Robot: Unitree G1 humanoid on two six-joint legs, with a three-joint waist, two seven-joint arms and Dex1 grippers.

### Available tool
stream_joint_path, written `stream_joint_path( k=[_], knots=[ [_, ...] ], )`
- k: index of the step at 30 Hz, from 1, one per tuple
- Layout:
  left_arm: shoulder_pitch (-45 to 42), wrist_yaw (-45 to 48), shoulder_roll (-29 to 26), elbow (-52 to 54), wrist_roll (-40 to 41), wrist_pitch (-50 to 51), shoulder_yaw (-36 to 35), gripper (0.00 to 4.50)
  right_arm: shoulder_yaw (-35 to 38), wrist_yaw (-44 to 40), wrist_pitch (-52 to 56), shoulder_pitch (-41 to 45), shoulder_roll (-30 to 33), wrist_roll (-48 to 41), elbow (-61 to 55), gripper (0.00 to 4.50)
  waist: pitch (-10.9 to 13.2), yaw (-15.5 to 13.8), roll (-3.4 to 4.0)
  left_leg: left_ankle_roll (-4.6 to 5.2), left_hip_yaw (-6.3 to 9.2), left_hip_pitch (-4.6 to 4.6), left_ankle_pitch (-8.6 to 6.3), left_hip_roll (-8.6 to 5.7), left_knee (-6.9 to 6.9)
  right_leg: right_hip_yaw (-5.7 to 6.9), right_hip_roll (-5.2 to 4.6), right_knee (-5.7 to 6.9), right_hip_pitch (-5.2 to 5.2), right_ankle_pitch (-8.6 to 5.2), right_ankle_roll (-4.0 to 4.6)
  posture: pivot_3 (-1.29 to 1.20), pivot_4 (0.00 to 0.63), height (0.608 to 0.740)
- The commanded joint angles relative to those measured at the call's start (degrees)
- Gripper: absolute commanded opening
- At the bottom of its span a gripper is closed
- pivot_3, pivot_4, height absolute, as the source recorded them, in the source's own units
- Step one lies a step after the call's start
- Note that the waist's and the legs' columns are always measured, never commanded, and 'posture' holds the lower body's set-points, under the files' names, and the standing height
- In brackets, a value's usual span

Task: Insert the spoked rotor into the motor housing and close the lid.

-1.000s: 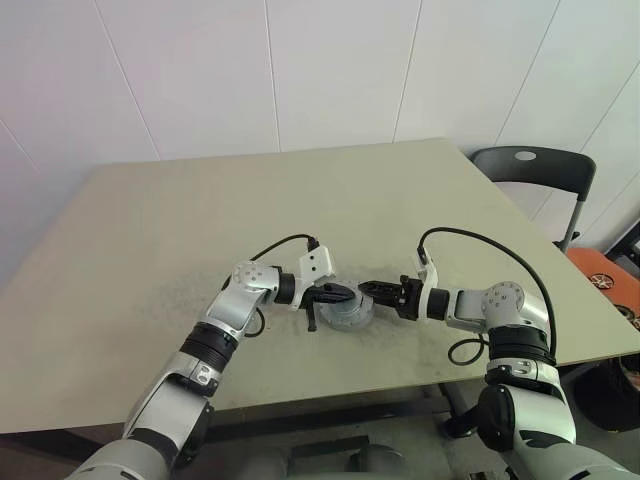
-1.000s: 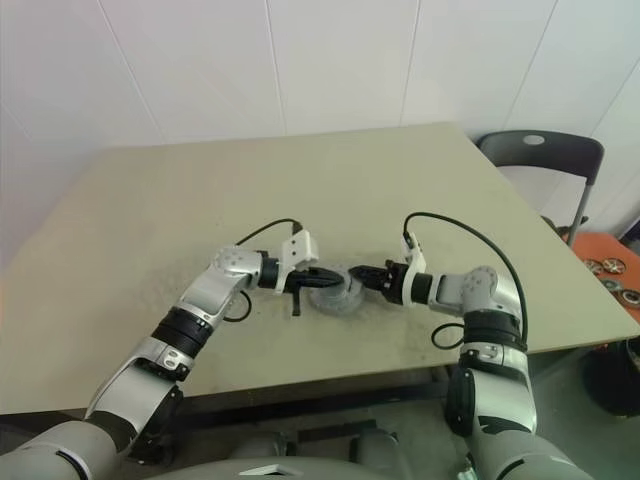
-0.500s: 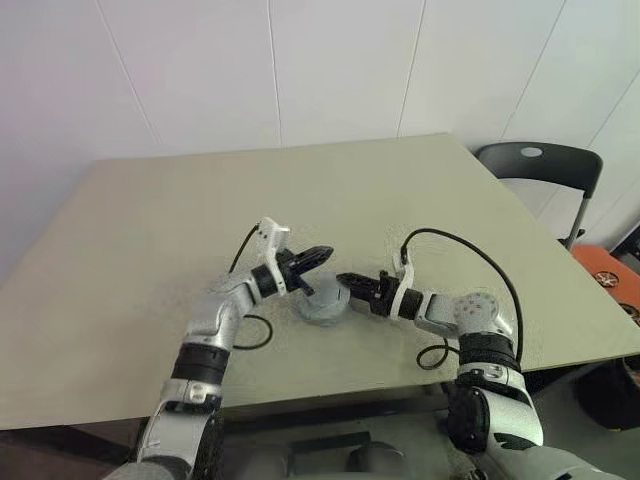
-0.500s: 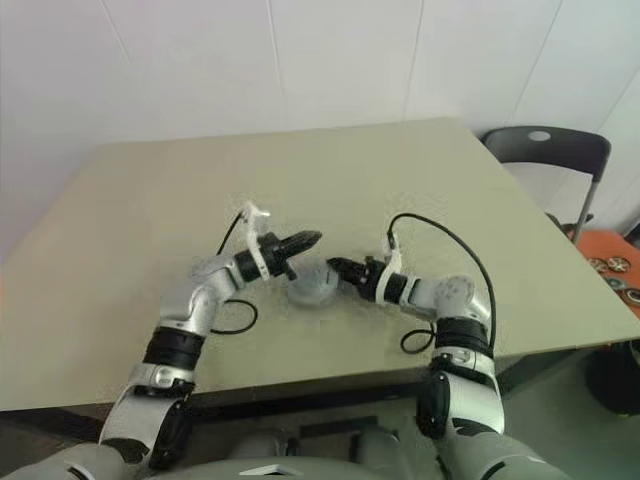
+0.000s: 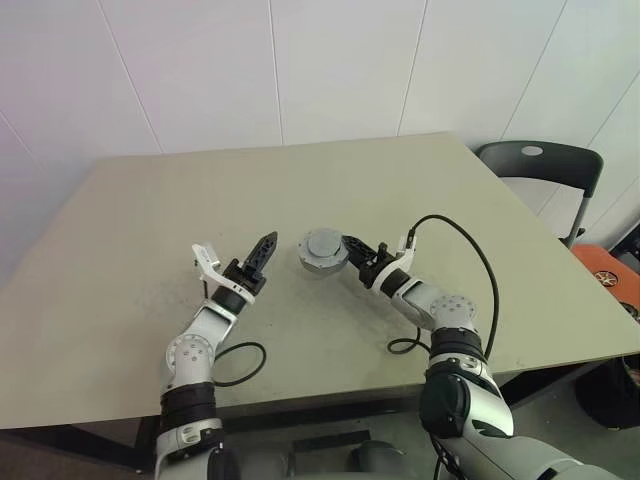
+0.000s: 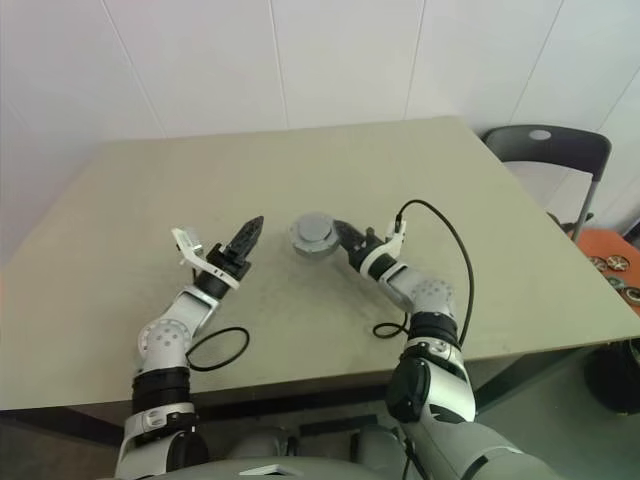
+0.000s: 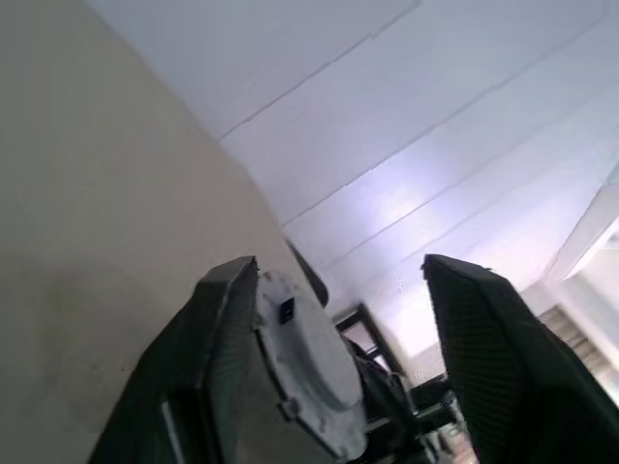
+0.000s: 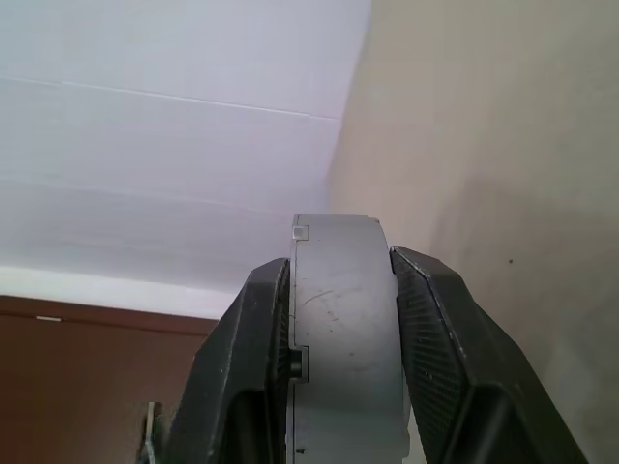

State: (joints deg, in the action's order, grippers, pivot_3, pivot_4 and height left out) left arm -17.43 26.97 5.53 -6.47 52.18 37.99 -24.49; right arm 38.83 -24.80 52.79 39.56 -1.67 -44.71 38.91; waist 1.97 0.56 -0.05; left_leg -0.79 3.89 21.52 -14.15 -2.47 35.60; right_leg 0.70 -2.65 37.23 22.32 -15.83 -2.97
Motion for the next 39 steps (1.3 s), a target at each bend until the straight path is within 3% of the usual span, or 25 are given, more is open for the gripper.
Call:
stream_joint_path(
  k=[1, 2, 12, 30, 34, 38, 39],
  knots=[
    [0.3, -3.0, 0.8, 1.2, 2.8, 2.1, 0.8, 4.11, 0.9, -1.1, -0.5, 2.6, 0.6, -4.8, -2.0, 1.29, 0.0, 0.1, -0.01, 0.00, -0.05, -0.01, 0.00, 0.00, 0.00, -0.04, 0.01, 0.01, 0.01, 0.00, 0.00, 0.00, 0.000, 0.740],
    [0.1, -4.3, 0.8, 0.6, 2.7, 2.7, 1.2, 4.47, 0.9, -1.2, -0.5, 2.5, 0.6, -5.3, -2.1, 1.29, 0.0, 0.2, -0.01, 0.00, -0.09, -0.02, 0.00, 0.00, 0.00, -0.07, 0.02, 0.01, 0.02, 0.00, 0.00, 0.00, 0.000, 0.740],
    [-2.6, -7.1, 1.1, -2.5, 8.8, 8.3, 1.0, 4.47, -0.9, -2.3, 0.9, 0.8, 1.0, -8.1, -3.7, 1.29, 0.0, 0.2, 0.00, 0.00, -0.25, -0.09, 0.00, 0.08, 0.01, -0.21, 0.13, 0.05, 0.04, 0.00, 0.00, 0.00, 0.000, 0.740],
    [-9.2, -1.1, 2.5, -14.9, 2.7, 2.5, 4.9, 4.47, -3.2, -4.1, 2.5, -0.5, 1.6, -9.9, -4.8, 1.29, 0.0, 0.2, -0.01, 0.01, -0.37, -0.07, 0.00, 0.08, 0.04, -0.31, 0.15, 0.03, 0.08, 0.00, 0.00, 0.00, 0.000, 0.740],
    [-9.7, 0.1, 3.1, -15.7, 3.1, -0.2, 3.9, 3.57, -3.5, -4.1, 2.6, -0.9, 1.6, -10.4, -5.2, 1.29, 0.0, 0.2, -0.01, 0.02, -0.39, -0.06, -0.01, 0.08, 0.04, -0.34, 0.13, 0.01, 0.10, 0.00, 0.00, 0.00, 0.000, 0.740],
    [-9.1, 1.8, 3.2, -14.7, 3.2, 0.9, 5.1, 2.25, -4.3, -4.4, 3.2, -1.2, 1.7, -10.7, -5.7, 1.29, 0.0, 0.2, -0.01, 0.02, -0.39, -0.05, -0.01, 0.08, 0.03, -0.34, 0.14, 0.02, 0.12, 0.00, 0.00, 0.00, 0.000, 0.740],
    [-9.1, 2.0, 3.2, -14.7, 3.3, 1.0, 5.2, 2.18, -4.7, -4.6, 3.5, -1.3, 1.6, -10.7, -5.9, 1.29, 0.0, 0.2, -0.01, 0.02, -0.40, -0.05, -0.01, 0.08, 0.03, -0.34, 0.14, 0.02, 0.12, 0.00, 0.00, 0.00, 0.000, 0.740]
  ],
)
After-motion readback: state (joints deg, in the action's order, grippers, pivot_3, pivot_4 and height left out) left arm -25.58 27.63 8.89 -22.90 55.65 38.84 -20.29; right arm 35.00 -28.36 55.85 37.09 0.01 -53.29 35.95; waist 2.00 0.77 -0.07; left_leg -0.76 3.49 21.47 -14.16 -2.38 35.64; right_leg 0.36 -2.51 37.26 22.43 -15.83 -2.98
